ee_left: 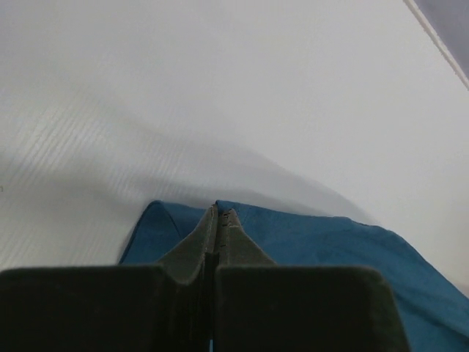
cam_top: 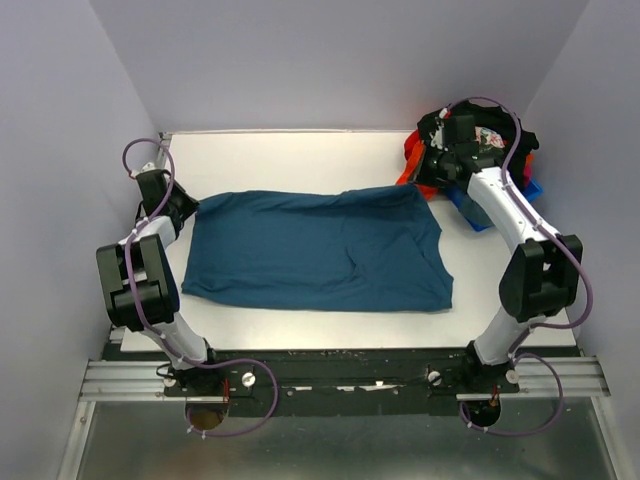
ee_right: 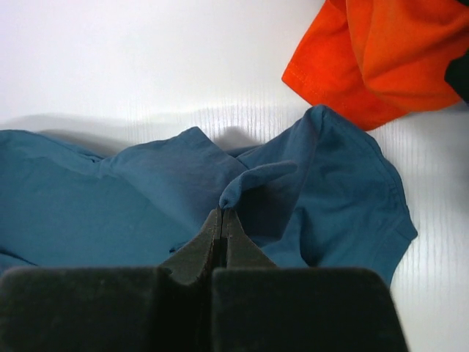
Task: Fold and stack the t-shirts
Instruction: Grap the side of the flattened tshirt furthest away from the robot with both arms, then fold the other side of the tshirt into a rectangle
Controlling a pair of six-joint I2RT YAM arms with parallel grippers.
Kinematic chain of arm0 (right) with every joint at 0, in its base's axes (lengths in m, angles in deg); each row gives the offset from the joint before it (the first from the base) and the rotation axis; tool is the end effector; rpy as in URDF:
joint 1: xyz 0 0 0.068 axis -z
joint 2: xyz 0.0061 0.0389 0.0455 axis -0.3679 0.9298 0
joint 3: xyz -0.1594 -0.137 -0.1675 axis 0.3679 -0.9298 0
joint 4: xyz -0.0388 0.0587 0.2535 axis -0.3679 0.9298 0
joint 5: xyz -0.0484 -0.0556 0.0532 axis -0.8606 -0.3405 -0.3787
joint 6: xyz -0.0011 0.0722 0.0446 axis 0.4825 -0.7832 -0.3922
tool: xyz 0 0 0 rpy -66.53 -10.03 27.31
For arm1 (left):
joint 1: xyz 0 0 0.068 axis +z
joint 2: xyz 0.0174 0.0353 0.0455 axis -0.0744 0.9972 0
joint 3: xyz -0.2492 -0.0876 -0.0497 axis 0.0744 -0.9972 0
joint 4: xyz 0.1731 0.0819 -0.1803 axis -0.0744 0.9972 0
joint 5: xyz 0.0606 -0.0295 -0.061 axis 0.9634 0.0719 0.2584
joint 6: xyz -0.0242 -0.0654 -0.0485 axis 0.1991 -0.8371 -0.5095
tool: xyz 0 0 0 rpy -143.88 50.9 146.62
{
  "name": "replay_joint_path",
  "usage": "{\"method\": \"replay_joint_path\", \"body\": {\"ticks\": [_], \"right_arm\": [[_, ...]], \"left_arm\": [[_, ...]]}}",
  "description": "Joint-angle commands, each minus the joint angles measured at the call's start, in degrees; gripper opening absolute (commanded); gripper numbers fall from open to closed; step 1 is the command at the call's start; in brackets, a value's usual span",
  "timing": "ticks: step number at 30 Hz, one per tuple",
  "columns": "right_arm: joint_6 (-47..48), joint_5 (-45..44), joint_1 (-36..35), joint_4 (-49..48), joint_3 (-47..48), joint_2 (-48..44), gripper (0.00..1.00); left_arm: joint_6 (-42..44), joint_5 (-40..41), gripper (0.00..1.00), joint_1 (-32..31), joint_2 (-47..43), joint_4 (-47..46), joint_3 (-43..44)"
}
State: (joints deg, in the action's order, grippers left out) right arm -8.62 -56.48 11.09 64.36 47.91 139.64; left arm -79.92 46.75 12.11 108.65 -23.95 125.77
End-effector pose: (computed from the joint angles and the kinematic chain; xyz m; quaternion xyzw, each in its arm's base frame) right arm 0.4141 0.0880 0.2742 0.0633 0.9157 0.1745 0.3564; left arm 0.3883 0.0987 0.1691 -0.3244 0.8176 -0.1544 0.4499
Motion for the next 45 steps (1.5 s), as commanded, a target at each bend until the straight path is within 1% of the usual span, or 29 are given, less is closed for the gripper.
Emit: {"method": "replay_joint_path", "body": {"ticks": [1,5,10,21,24,29,36,39,40,41,42,43,44,45], "right_arm": [[-0.48,0.69,-0.04,-0.68,-3.34,-5.19,0.01],[-0.22,0.25,-0.04,-0.41,-5.45,-8.0,0.01],[0.14,-0.1,-0.04,0.02,-7.48,-9.94,0.01],[0.4,-0.98,-0.04,0.2,-12.75,-14.86,0.01],[0.22,-0.8,-0.04,-0.15,-15.56,-16.44,0.01],[-1.53,0.08,-0.05,-3.13,-23.55,-20.04,0.01],[-6.36,1.04,-0.48,-10.95,-40.15,-26.72,0.01],[-9.61,1.57,-0.75,-14.64,-46.75,-29.1,0.06],[-10.84,1.75,-0.83,-15.87,-48.42,-29.8,0.12],[-11.55,1.66,-0.84,-16.67,-49.48,-30.07,0.18],[-12.16,0.96,-0.84,-17.11,-50.01,-30.16,0.26],[-12.17,0.43,-0.92,-17.2,-49.67,-30.25,0.39],[-11.39,0.43,-1.1,-17.11,-48.8,-30.07,0.48],[-10.42,0.08,-1.36,-16.33,-46.87,-29.55,0.52]], "left_arm": [[-0.05,4.2,0.0,0.41,-5.42,-3.13,-2.54],[-0.23,7.9,0.0,0.58,-9.37,-4.97,-6.32],[-0.49,10.45,0.0,1.02,-11.23,-5.5,-8.52],[-2.69,10.89,0.0,1.72,-13.86,-9.37,-12.83],[-3.22,10.98,0.0,1.72,-14.65,-9.63,-13.8],[-5.59,10.89,0.0,1.72,-15.09,-9.72,-15.73],[-10.51,9.22,0.0,1.99,-13.95,-8.58,-18.37],[-13.93,8.96,0.0,2.43,-14.13,-8.49,-20.82],[-14.72,8.52,0.06,2.51,-14.56,-9.1,-21.79],[-15.08,7.74,0.24,2.51,-15.0,-9.71,-22.49],[-15.0,6.95,0.45,2.51,-15.44,-10.42,-23.2],[-14.91,6.85,0.6,2.6,-16.49,-10.68,-23.47],[-14.82,7.11,0.74,2.52,-17.37,-10.77,-23.9],[-14.38,7.55,0.82,2.43,-18.77,-10.6,-23.91]]}}
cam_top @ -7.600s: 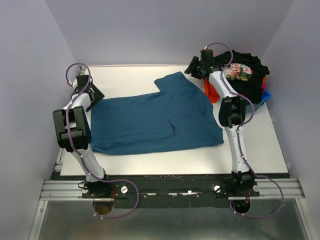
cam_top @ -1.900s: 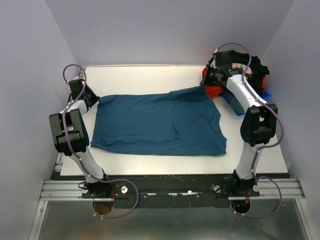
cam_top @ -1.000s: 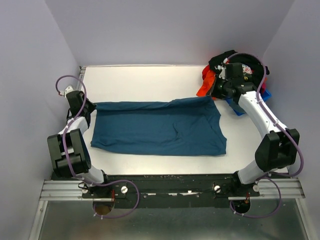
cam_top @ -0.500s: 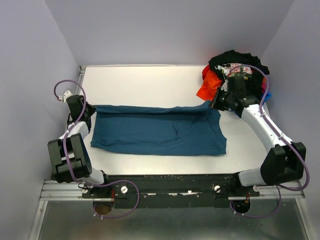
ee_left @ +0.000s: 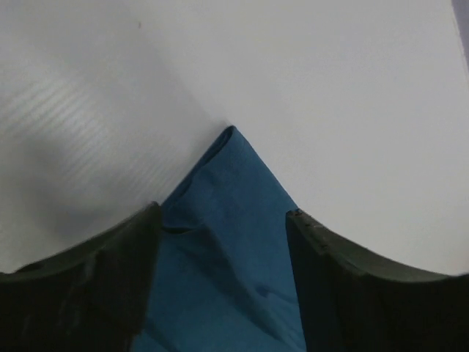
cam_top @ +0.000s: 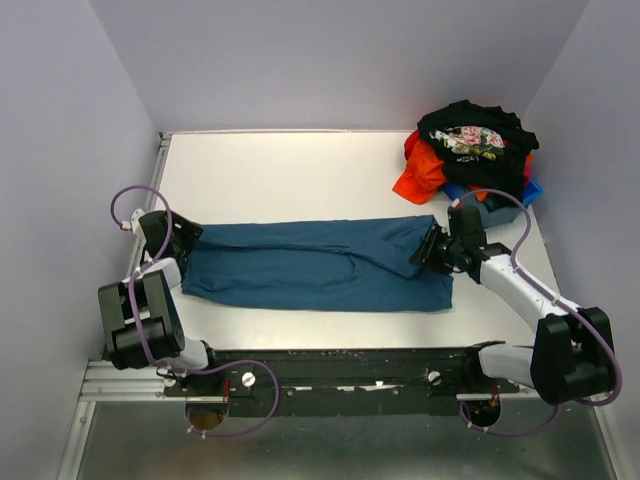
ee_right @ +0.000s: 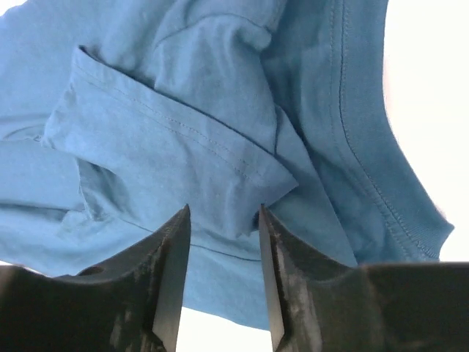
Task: Fold and stack the t-shirts
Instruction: Fold the other side of the tshirt into a rectangle
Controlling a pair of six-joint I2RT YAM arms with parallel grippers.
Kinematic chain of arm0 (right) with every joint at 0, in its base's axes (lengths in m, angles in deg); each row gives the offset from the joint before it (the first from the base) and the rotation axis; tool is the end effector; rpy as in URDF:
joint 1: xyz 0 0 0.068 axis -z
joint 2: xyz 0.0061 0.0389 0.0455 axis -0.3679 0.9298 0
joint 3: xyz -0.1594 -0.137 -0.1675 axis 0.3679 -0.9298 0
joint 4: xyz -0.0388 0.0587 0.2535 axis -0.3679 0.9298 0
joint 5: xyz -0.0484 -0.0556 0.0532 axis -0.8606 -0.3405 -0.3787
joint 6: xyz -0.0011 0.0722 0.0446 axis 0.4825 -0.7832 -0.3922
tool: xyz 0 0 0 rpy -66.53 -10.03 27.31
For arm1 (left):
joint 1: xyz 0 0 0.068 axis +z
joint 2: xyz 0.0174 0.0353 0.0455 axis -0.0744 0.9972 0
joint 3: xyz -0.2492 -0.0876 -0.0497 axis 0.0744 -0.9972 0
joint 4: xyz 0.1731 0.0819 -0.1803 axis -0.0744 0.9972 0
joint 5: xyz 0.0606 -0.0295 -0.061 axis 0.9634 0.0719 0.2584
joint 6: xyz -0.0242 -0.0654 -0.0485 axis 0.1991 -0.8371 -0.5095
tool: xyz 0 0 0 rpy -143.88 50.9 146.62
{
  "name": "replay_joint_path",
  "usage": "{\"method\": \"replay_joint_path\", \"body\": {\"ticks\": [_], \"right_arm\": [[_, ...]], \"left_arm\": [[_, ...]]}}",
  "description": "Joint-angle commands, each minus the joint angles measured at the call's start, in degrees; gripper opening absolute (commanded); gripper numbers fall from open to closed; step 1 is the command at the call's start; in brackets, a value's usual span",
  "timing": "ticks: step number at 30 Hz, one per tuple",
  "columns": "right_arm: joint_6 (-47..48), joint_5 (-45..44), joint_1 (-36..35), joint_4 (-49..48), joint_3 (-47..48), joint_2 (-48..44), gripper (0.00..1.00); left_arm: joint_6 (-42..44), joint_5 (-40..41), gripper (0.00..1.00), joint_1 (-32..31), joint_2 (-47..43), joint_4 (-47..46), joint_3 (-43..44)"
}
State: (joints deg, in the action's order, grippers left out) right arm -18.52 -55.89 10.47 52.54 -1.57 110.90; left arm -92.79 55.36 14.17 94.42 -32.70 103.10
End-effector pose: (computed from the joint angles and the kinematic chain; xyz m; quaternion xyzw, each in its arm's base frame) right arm 0.2562 0.0624 0.1577 0.1458 0.9337 0.1862 0.2688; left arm 0.3024 0.0969 0.1380 -0.4591 0.7522 -0.1329 0.4535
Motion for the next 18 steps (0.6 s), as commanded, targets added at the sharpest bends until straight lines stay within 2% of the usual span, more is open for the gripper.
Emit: {"method": "replay_joint_path", "body": {"ticks": [1,6,9,13,16,18], "right_arm": [[0.36,-1.56,-1.45,-2.67,4.63,-0.02,0.55],[4.93,-4.38,-7.5,0.07,14.74,5.42,0.56],[5.99,-5.08,-11.9,1.04,20.8,11.57,0.56],[6.17,-6.92,-14.46,1.57,26.09,18.69,0.55],[6.61,-8.68,-14.46,2.09,28.28,22.39,0.55],[6.96,-14.64,-14.46,3.58,29.87,24.85,0.55]], "left_arm": [[-0.72,-0.45,0.85,0.37,-6.04,-1.07,-1.07],[1.48,4.91,0.86,-0.85,-12.81,5.61,1.66],[0.96,4.49,0.82,-4.1,-14.57,6.23,2.45],[0.16,-1.4,0.69,-10.59,-12.65,6.06,3.85],[2.79,-3.69,0.58,-17.18,-10.89,6.32,5.6],[6.3,-1.69,0.54,-23.59,-9.75,9.2,8.76]]}}
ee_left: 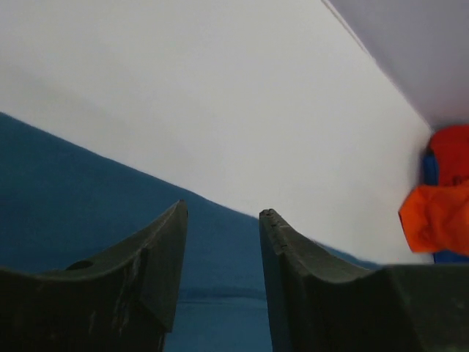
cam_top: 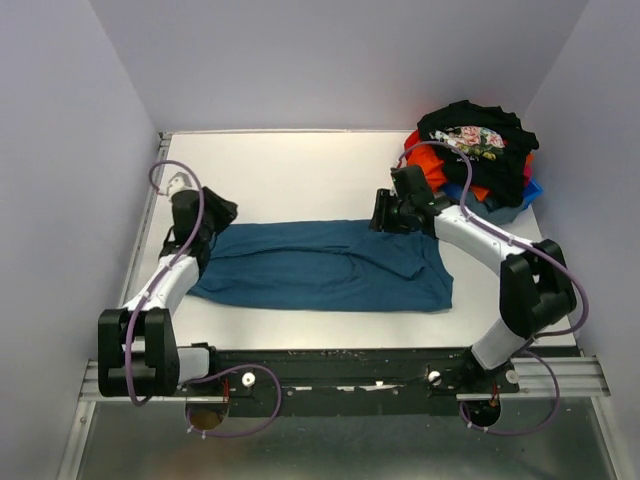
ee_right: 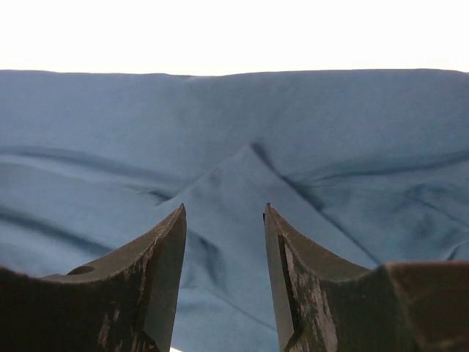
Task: Fold and stack the t-shirts
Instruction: Fold the other side of the tshirt into a rectangle
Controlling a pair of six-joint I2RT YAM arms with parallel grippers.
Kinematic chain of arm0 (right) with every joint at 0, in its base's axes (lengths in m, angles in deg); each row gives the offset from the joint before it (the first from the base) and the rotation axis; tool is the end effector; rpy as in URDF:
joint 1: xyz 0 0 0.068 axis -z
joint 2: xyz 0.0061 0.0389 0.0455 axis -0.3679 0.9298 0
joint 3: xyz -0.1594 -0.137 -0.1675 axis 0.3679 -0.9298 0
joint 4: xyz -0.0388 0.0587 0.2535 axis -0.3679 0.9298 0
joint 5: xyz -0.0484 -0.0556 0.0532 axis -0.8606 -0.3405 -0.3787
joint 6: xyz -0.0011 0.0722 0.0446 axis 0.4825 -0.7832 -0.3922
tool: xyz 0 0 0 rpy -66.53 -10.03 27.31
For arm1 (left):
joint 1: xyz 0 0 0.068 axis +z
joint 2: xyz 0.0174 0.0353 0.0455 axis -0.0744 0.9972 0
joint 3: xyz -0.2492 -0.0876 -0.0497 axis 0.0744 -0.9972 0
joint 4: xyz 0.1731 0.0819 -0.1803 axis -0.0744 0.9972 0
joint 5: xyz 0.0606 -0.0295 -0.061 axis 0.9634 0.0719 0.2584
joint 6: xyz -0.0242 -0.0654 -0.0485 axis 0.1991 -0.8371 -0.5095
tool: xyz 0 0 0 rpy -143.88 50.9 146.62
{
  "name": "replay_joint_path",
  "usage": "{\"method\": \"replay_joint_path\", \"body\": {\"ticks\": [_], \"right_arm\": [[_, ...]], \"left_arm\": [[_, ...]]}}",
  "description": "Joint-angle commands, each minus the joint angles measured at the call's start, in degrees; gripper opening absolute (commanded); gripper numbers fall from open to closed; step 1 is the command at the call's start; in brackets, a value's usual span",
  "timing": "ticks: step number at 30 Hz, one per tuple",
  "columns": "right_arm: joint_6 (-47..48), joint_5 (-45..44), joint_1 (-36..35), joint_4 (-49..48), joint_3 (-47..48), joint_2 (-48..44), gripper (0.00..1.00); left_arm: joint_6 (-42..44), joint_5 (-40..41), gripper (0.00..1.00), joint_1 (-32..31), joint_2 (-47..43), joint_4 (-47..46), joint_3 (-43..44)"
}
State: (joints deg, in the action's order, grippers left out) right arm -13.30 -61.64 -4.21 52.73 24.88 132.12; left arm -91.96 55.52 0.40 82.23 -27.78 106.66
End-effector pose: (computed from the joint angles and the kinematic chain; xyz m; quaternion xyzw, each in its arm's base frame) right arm 0.3359 0.1673 0.2020 -0.0030 0.9324 0.1835 0.3115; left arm 0.3097 0.0218 0.2116 -0.3384 0.7610 -0.2089 0.5125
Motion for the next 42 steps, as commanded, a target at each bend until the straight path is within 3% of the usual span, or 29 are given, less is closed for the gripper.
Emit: {"method": "replay_joint_path", "body": {"ticks": [1,5,16,20,25,27,42], "right_arm": [[2.17,-10.22,0.23,4.44,4.3,4.68,0.54],[2.53,-10.15,0.23,4.53,6.32,9.17,0.52],[4.72,-5.05,0.23,4.79,9.4,16.64,0.49],[4.99,-3.64,0.05,4.1,8.79,16.65,0.4],[5.08,-1.36,-0.3,4.09,7.39,14.81,0.1],[5.17,-1.18,-0.48,4.01,5.98,12.88,0.03],[4.73,8.39,-1.7,1.72,-5.09,1.1,0.01]], "left_arm": [[7.14,-0.78,0.52,-12.38,3.32,5.69,6.96],[9.62,-2.52,0.5,-21.17,9.38,7.2,12.85],[7.51,-14.31,0.51,-31.21,37.6,8.34,31.66],[7.42,-14.57,0.51,-31.74,39.54,8.52,33.07],[8.21,-15.71,0.5,-31.74,42.26,10.54,35.1],[8.21,-16.41,0.49,-31.74,43.32,10.28,35.36],[11.28,-17.38,0.42,-32.26,44.82,14.14,39.32]]}}
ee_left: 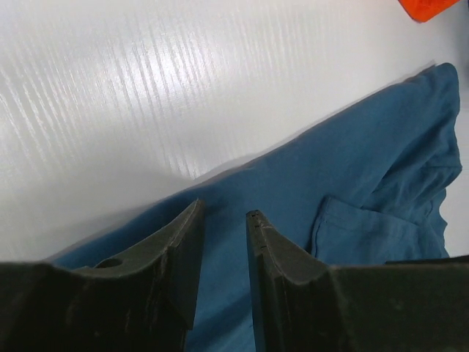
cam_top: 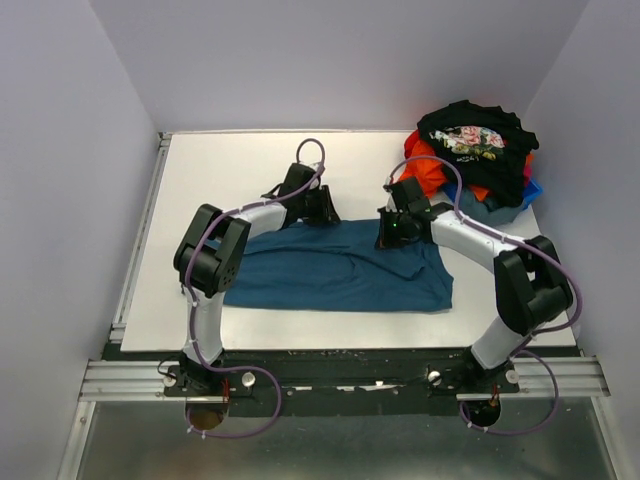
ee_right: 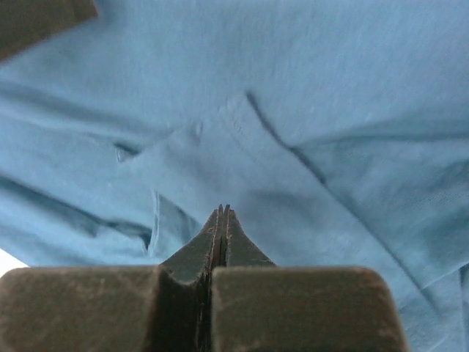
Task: Fold and stack the t-shirts
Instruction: Fold the other side of the tshirt into a rectangle
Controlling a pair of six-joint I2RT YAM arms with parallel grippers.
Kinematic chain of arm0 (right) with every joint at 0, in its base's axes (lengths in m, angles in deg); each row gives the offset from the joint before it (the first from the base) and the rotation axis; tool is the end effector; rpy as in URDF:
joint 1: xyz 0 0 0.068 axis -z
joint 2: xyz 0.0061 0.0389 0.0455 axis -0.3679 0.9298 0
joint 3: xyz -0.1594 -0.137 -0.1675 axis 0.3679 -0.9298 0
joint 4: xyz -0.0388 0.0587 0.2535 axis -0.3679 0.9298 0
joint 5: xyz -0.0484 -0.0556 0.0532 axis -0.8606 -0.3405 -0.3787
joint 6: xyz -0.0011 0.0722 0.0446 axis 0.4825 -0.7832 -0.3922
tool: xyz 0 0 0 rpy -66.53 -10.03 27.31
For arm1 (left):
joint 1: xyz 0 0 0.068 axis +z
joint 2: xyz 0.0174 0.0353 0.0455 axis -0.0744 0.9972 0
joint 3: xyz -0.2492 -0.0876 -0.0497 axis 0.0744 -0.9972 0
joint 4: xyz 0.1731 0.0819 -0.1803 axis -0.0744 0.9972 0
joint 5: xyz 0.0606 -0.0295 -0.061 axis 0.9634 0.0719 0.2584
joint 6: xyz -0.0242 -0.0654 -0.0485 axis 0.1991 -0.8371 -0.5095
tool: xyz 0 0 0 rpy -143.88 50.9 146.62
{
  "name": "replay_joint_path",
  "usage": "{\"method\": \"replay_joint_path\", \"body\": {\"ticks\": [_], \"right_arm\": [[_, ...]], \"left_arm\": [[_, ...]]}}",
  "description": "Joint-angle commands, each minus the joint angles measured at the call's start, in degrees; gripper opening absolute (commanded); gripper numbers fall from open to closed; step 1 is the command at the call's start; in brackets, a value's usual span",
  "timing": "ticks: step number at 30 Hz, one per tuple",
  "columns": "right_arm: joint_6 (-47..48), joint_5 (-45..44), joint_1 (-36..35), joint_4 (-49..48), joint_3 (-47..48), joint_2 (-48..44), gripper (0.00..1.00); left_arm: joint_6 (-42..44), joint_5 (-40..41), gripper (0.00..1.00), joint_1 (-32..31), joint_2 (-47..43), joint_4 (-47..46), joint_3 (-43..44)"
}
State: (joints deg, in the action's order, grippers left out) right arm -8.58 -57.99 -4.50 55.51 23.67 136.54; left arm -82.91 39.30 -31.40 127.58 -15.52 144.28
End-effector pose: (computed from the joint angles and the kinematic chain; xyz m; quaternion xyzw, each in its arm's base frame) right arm 0.3288 0.1712 0.1636 -0.0519 0.9536 0.1713 0.2420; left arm 0.4029 -0.2337 0.1263 -0.0043 0.9063 -0.3347 0.2579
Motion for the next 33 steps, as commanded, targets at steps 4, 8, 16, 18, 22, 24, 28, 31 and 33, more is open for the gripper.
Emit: {"method": "replay_joint_path", "body": {"ticks": [4,8,16,18,22,24,28,31,33], "right_arm": [[-0.7,0.9,-1.95,-0.44,-5.57,-5.61,0.25],[-1.57,-4.29,-1.95,-0.08,-6.96,-9.03,0.35],[-4.39,-9.41,3.49,-2.98,-10.31,-13.52,0.24],[-4.83,-7.3,5.51,-4.39,-9.79,-11.86,0.1],[-5.88,0.17,8.33,-7.29,-8.12,-8.43,0.01],[-6.32,1.14,9.03,-7.91,-6.89,-6.06,0.01],[-8.43,4.56,12.02,-10.27,-6.09,-1.66,0.01],[-9.22,4.14,12.9,-11.77,-6.09,-0.16,0.01],[-9.4,3.61,12.99,-12.04,-6.09,0.71,0.01]], "left_arm": [[4.08,-2.13,0.44,-1.6,-1.5,2.67,2.14],[6.28,-3.36,0.46,-3.8,-1.16,3.99,4.94],[7.68,-7.14,0.45,-8.81,3.85,3.73,11.19],[8.39,-5.04,0.44,-9.34,5.08,6.0,12.94],[8.83,-3.63,0.44,-9.6,6.23,6.71,14.27],[8.92,-3.36,0.44,-9.52,6.93,7.24,14.88],[9.01,-3.28,0.44,-9.6,8.34,8.38,16.02],[9.01,-3.1,0.44,-9.69,9.04,9.35,16.73],[9.18,-3.19,0.44,-9.69,9.65,9.88,17.34]]}}
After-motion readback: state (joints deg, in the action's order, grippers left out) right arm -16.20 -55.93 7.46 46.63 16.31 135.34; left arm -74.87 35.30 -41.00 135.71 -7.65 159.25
